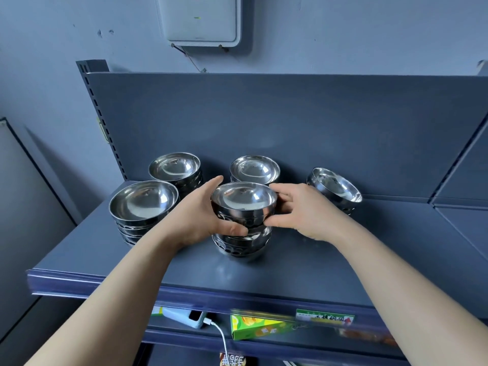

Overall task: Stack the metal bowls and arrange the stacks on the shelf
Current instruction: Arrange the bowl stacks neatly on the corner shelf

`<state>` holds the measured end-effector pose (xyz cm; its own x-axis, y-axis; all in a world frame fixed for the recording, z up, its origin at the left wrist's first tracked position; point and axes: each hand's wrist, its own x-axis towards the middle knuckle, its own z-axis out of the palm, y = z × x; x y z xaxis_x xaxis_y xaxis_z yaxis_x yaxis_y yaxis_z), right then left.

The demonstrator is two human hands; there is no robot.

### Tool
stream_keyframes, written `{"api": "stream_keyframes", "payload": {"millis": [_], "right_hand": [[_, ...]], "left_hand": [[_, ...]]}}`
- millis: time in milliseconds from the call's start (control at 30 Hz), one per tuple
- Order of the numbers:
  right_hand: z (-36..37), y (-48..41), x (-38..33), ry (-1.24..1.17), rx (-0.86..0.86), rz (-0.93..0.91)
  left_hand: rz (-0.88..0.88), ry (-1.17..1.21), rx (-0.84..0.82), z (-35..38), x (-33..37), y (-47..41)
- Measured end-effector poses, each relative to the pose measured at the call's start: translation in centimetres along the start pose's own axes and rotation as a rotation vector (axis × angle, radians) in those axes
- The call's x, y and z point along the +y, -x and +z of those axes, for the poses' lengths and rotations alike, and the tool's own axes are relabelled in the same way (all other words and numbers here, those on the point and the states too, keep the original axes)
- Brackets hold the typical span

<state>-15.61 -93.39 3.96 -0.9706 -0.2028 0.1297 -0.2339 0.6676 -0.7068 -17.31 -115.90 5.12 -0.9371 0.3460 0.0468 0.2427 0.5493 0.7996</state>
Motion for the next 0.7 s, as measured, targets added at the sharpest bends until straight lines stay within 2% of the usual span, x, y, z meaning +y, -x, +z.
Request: {"api": "stream_keyframes", "payload": {"millis": [367,700], "right_hand": [[-0.9,0.9,-1.0,-0.034,-0.046,-0.012],[-0.5,0.8,-0.9,-0.031,-0.017,0.024]], "left_hand": [[0.023,-0.022,0.061,-0.1,-0.3,0.0],[0.025,-0.127,0.028,-0.4,-0.4,-0.2]]}}
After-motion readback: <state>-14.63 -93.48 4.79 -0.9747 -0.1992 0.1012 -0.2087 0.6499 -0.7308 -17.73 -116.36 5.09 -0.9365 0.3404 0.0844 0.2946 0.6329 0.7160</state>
